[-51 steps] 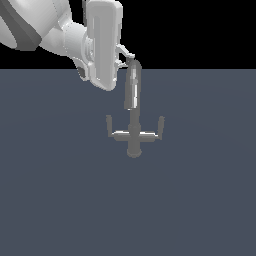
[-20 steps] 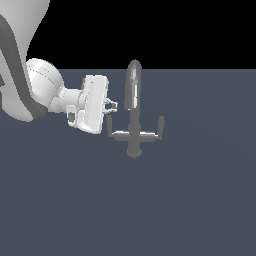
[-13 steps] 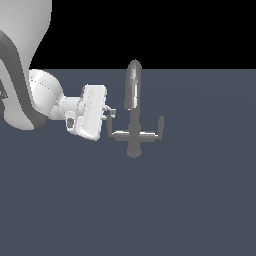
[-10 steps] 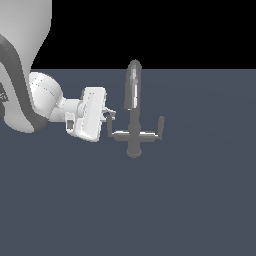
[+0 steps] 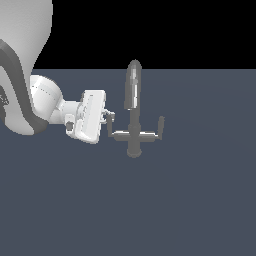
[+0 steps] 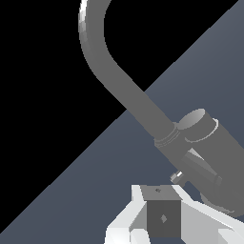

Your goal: Turn on the faucet by rotating a designated handle.

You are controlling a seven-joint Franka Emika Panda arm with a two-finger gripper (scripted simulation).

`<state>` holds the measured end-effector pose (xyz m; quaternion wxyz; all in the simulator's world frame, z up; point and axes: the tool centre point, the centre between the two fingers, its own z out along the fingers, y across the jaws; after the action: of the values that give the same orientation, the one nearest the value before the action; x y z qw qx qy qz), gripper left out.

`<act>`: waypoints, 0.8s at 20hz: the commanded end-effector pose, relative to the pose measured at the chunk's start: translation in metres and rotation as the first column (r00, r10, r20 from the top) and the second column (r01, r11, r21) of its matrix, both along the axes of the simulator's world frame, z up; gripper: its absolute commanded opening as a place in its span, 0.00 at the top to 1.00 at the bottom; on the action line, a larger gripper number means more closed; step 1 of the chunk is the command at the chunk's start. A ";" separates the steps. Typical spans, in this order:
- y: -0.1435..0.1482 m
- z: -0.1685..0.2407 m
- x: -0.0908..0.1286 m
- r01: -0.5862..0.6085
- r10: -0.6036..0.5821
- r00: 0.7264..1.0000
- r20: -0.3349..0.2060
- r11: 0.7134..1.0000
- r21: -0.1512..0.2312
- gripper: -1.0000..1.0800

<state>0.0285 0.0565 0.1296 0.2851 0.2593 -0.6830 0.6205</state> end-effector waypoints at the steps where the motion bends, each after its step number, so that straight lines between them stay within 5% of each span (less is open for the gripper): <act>1: 0.000 0.001 -0.002 0.000 0.000 1.000 0.000 1.000 0.000 1.00; 16: 0.004 0.015 -0.041 0.000 0.000 1.000 -0.001 1.000 0.000 1.00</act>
<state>-0.0061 0.0598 0.1372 0.2831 0.2633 -0.6836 0.6191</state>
